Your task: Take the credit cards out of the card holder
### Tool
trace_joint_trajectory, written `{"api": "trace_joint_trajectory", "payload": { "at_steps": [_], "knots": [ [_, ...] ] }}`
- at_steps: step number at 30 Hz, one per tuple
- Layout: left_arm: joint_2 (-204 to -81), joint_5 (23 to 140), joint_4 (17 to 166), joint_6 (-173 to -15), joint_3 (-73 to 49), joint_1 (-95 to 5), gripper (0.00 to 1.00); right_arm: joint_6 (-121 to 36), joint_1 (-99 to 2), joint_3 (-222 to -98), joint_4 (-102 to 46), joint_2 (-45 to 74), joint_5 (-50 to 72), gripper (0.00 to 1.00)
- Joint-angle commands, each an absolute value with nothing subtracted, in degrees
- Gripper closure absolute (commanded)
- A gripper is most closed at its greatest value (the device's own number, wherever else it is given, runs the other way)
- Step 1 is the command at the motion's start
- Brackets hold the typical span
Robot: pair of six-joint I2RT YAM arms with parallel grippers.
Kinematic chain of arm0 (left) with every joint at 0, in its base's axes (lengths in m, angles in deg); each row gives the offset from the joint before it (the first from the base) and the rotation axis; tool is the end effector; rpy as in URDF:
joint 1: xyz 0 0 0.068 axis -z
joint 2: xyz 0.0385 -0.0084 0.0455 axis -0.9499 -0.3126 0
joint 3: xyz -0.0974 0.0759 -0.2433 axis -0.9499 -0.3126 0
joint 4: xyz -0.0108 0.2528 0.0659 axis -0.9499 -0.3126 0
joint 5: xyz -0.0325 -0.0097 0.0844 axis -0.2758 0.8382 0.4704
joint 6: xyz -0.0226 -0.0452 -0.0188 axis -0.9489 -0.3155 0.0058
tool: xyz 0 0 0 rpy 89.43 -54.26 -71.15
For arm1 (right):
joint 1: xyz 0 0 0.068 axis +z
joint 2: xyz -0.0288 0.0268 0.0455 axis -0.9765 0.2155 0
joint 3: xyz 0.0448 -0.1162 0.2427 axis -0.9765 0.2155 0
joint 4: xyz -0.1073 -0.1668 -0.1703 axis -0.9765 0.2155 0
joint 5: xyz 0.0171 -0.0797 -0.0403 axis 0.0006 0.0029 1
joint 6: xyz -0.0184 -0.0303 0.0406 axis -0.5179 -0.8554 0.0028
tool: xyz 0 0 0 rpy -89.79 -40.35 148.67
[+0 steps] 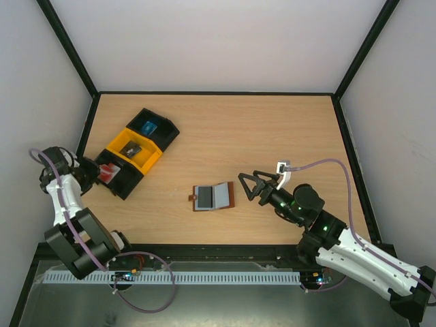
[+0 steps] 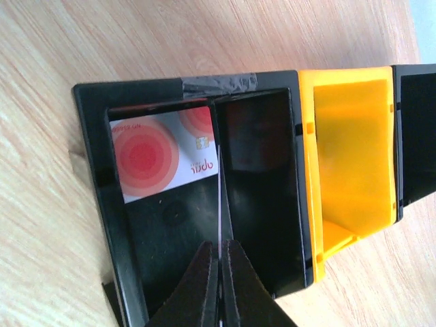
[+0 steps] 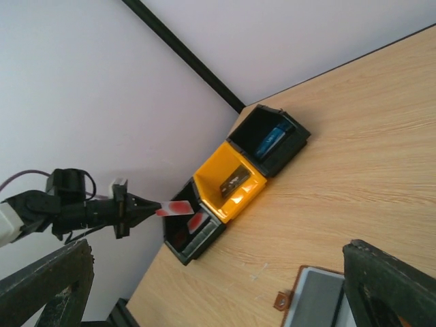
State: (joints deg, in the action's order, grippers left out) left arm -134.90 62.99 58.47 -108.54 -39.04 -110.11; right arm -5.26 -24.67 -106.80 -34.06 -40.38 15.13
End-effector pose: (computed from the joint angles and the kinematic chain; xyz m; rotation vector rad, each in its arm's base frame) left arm 0.1920 0.1315 0.2329 -1.1337 2.1489 -0.4859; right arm 0.0837 0.1144 0.2755 -0.1842 1.7182 1.3563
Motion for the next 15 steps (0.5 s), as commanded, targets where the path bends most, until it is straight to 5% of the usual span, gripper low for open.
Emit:
{"api": "trace_joint_trajectory", "payload": {
  "at_steps": [1, 15],
  "knots": [
    [-138.33, 62.98, 62.63, -108.55, -39.58, -110.52, 0.97, -7.73, -24.48, -108.46, -31.88, -39.56, 19.18, 0.02],
    [-140.59, 63.82, 67.07, -111.06, -40.97, -110.55, 0.97, -7.19, -24.56, -108.62, -31.07, -38.12, 23.76, 0.02]
  ]
}}
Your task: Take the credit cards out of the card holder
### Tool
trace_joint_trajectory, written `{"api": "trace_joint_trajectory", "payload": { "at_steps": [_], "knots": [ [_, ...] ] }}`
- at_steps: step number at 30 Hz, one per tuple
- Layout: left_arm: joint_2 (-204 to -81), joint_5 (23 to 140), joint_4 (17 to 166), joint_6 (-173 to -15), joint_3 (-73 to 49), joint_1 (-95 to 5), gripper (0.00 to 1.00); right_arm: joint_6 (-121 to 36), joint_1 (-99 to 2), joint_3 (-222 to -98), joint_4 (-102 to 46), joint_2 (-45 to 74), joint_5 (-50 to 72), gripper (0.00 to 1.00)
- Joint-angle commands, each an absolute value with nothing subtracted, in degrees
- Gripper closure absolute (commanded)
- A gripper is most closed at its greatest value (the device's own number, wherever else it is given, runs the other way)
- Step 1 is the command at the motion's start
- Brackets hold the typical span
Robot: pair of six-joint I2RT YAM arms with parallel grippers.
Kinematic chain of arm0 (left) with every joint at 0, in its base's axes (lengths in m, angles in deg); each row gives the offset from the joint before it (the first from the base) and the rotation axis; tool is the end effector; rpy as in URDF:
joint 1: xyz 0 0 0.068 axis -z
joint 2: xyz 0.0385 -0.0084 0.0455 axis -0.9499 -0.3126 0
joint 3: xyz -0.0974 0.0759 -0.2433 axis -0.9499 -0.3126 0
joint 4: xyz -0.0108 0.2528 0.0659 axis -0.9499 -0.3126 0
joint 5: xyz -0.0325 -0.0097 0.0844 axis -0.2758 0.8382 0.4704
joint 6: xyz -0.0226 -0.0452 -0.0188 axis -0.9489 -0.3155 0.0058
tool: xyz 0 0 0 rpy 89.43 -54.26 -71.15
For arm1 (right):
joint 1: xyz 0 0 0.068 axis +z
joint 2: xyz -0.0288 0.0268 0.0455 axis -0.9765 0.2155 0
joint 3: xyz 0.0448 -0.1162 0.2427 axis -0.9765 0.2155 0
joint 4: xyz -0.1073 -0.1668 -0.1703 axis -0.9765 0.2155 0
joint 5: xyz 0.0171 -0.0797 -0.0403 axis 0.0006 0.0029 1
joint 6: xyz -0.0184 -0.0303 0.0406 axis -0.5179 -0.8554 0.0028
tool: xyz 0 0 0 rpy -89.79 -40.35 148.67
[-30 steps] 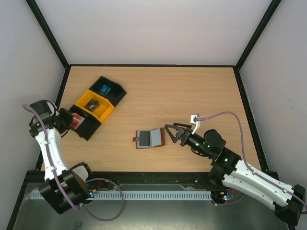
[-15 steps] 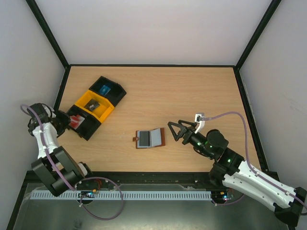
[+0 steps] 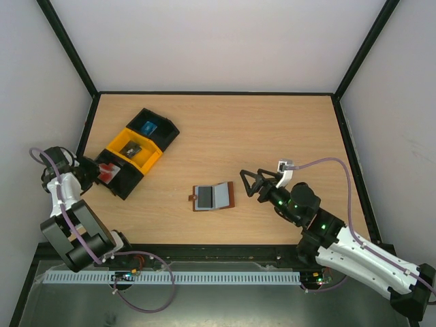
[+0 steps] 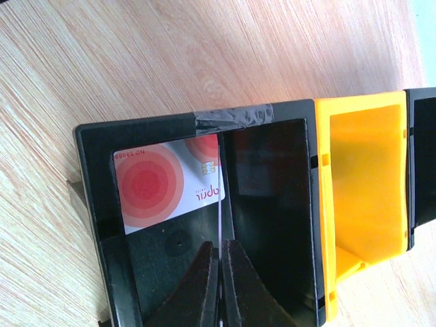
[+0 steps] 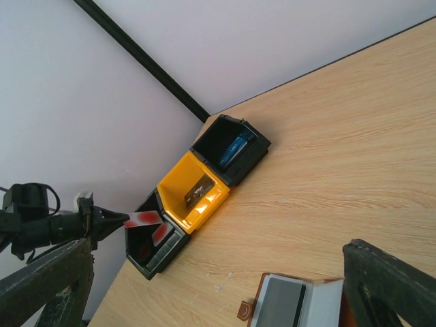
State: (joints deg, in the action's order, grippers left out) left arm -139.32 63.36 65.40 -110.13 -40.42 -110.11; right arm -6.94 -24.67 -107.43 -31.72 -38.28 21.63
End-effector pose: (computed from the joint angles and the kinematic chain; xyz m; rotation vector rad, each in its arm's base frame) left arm 0.2040 0.1413 0.2161 -1.1539 2.1229 -0.4843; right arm 0.0902 0.1163 0.2704 -0.1154 1.7644 1.2178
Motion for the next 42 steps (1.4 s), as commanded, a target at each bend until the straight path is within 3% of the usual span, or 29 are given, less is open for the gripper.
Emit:
{"api": "trace_joint_trajectory", "payload": {
  "at_steps": [1, 25, 42],
  "knots": [
    [-141.24, 63.9, 66.98, -111.18, -40.93, -110.48, 0.96, -7.37, -24.54, -108.5, -31.35, -37.91, 24.03, 0.02],
    [-146.7, 65.15, 67.62, -111.89, -37.7, -109.1, 0.92, -9.85, -24.49, -112.22, -34.63, -31.83, 28.05, 0.03],
    [-149.6, 68.53, 66.25, -111.02, -34.01, -107.43, 0.97, -10.83, -24.56, -113.35, -34.51, -30.54, 29.65, 0.02]
  ]
}}
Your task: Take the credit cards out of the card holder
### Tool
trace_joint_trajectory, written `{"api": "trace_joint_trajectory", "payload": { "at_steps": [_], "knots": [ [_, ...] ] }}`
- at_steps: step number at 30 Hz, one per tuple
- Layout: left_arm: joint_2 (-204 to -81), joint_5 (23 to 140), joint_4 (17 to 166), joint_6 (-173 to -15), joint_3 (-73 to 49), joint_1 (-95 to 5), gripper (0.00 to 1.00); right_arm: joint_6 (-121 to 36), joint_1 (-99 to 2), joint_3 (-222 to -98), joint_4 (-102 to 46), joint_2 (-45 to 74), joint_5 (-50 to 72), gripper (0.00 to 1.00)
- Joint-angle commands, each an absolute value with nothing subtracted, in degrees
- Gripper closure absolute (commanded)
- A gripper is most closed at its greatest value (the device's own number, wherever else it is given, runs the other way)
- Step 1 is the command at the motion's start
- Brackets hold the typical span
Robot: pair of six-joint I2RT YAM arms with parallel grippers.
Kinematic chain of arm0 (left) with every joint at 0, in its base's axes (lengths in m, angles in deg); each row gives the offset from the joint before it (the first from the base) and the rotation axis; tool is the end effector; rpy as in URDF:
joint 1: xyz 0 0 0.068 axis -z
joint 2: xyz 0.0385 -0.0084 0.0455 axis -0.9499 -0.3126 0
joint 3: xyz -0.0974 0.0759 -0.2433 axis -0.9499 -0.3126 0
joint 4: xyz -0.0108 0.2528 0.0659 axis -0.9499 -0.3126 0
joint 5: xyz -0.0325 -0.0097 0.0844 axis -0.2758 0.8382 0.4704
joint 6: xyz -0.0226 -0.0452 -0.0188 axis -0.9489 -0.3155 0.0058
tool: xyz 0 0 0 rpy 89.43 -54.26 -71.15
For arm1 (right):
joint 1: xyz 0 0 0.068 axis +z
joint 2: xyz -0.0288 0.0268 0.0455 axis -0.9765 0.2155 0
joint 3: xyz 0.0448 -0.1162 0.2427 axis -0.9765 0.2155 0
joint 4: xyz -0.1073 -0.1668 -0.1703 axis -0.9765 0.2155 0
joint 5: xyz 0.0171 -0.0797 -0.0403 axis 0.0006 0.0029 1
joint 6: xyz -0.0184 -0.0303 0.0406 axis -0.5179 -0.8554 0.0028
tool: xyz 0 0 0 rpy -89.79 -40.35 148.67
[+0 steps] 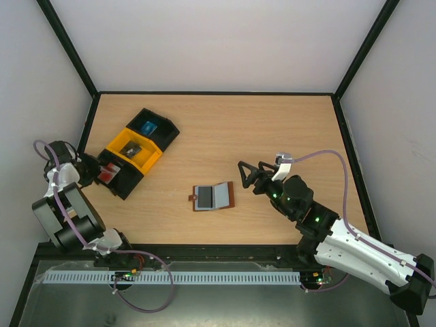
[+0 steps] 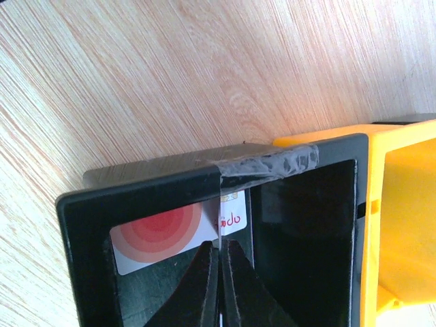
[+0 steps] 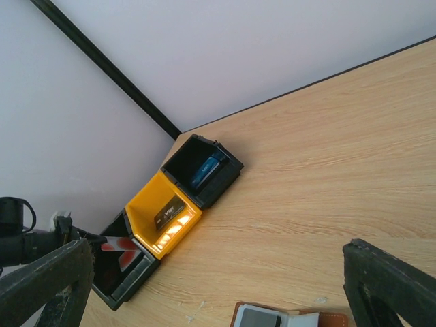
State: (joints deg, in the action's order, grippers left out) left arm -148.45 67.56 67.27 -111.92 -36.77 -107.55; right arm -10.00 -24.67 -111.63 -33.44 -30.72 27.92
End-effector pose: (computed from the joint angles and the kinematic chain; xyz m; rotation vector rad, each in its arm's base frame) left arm 0.2321 0.1508 0.1980 -1.2228 2.1814 -0.4448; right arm 0.1051 0.1297 0.2820 -0.0738 1.7635 1.0800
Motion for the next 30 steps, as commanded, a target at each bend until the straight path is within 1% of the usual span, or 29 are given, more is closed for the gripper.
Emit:
{"api": "trace_joint_trajectory", "payload": {
  "at_steps": [1, 6, 13, 15, 20, 26, 30],
  "knots": [
    [-149.98, 68.53, 65.78, -111.05, -33.53, -107.39, 0.97, -10.89, -24.54, -113.38, -34.57, -30.52, 29.58, 0.03],
    [-150.54, 69.53, 65.57, -111.06, -32.87, -107.3, 0.96, -10.94, -24.55, -114.17, -34.65, -29.5, 28.75, 0.02],
    [-152.27, 72.57, 64.16, -110.9, -31.58, -106.88, 0.9, -10.21, -24.54, -114.26, -35.59, -27.96, 27.33, 0.02],
    [-151.82, 73.25, 64.41, -111.32, -31.63, -106.42, 0.85, -10.29, -24.55, -114.31, -35.38, -27.58, 27.02, 0.02],
    [-151.08, 75.54, 64.37, -112.29, -31.64, -104.51, 0.79, -10.22, -24.56, -113.35, -35.06, -28.47, 27.59, 0.03],
    [-148.78, 76.39, 66.73, -114.37, -32.24, -103.96, 0.66, -9.78, -24.52, -112.84, -34.18, -28.57, 26.73, 0.02],
    [-146.71, 76.38, 67.45, -115.9, -32.26, -103.66, 0.62, -9.06, -24.55, -112.9, -33.85, -28.21, 25.44, 0.02]
  ]
}}
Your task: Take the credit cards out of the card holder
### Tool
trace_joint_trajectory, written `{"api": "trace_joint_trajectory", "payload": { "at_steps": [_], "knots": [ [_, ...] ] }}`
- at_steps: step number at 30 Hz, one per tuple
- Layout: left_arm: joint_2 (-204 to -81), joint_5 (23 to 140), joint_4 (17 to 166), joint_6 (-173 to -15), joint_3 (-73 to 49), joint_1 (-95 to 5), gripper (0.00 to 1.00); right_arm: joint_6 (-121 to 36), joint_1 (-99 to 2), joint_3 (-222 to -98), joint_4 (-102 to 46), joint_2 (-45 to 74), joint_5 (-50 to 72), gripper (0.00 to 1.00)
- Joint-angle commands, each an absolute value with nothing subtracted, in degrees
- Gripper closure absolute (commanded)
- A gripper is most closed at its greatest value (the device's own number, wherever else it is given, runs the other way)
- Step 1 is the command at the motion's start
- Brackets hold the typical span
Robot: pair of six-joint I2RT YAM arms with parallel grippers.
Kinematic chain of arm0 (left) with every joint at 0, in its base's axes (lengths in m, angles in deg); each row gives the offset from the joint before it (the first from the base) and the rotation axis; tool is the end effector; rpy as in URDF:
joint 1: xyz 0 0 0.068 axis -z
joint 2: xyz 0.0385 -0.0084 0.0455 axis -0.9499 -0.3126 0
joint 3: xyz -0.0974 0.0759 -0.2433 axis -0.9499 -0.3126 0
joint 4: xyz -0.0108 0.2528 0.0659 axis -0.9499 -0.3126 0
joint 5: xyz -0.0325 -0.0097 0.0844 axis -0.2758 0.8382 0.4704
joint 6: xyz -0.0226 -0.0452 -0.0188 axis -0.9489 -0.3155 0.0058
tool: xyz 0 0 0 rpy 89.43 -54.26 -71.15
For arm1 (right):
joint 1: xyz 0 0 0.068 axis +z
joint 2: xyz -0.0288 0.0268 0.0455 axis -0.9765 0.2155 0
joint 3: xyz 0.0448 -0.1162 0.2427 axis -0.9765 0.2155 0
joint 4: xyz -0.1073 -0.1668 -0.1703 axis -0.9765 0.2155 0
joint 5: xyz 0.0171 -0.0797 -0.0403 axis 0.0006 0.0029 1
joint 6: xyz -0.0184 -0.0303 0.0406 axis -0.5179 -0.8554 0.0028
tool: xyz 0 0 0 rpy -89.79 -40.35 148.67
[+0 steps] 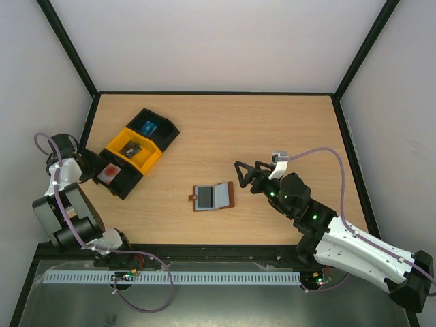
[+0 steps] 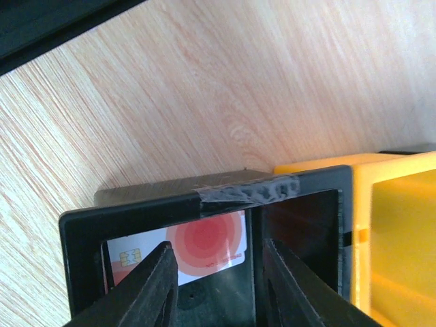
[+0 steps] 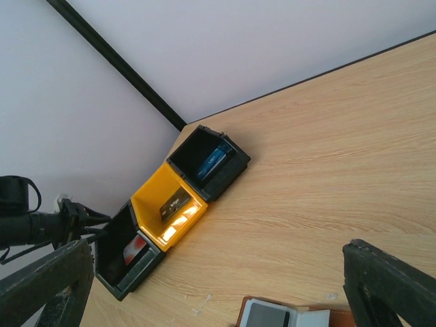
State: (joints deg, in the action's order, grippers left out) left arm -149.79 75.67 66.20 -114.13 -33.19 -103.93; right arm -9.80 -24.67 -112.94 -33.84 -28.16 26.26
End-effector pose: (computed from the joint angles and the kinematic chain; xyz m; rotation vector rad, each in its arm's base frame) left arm 0.2488 0.1463 0.2081 -1.2475 2.1821 -0.3049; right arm 0.1089 0.1363 0.2843 -0.0971 1.7835 1.0964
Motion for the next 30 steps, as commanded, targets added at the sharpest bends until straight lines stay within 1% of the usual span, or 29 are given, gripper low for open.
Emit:
{"api": "trace_joint_trajectory", "payload": {
  "at_steps": [1, 4, 6, 9, 13, 15, 20, 25, 29, 30],
  "knots": [
    [-146.28, 76.08, 67.58, -116.09, -32.27, -103.5, 0.62, -9.08, -24.54, -112.92, -33.81, -28.31, 25.31, 0.02],
    [-144.68, 75.05, 67.58, -116.3, -31.74, -102.66, 0.58, -9.21, -24.56, -112.94, -33.66, -28.7, 25.76, 0.02],
    [-143.54, 74.36, 66.95, -115.86, -31.01, -101.82, 0.51, -8.64, -24.49, -113.01, -33.19, -28.7, 26.52, 0.02],
    [-142.42, 73.28, 65.47, -114.81, -30.3, -100.81, 0.28, -6.39, -24.52, -112.94, -31.94, -28.54, 27.9, 0.02],
    [-140.18, 71.73, 63.57, -113.08, -29.45, -100.7, 0.12, -3.45, -24.55, -112.63, -29.73, -27.89, 30.42, 0.03],
    [-138.48, 70.7, 62.66, -112.29, -29.11, -100.64, 0.02, -3.0, -24.56, -112.57, -29.17, -27.37, 31.11, 0.02],
    [-133.34, 68.71, 60.54, -110.7, -28.75, -97.98, 0.0, -4.25, -24.55, -113.0, -27.31, -26.56, 33.67, 0.03],
    [-129.83, 67.78, 58.67, -108.09, -29.02, -90.34, 0.0, -5.48, -24.55, -112.58, -28.62, -25.8, 29.73, 0.02],
    [-127.08, 65.59, 58.97, -107.91, -30.22, -84.99, 0.0, -1.79, -24.54, -111.54, -29.55, -23.85, 26.35, 0.01],
    [-126.61, 65.1, 59.31, -107.95, -30.54, -83.61, 0.0, -0.85, -24.49, -111.22, -29.41, -23.11, 26.26, 0.02]
  ]
}}
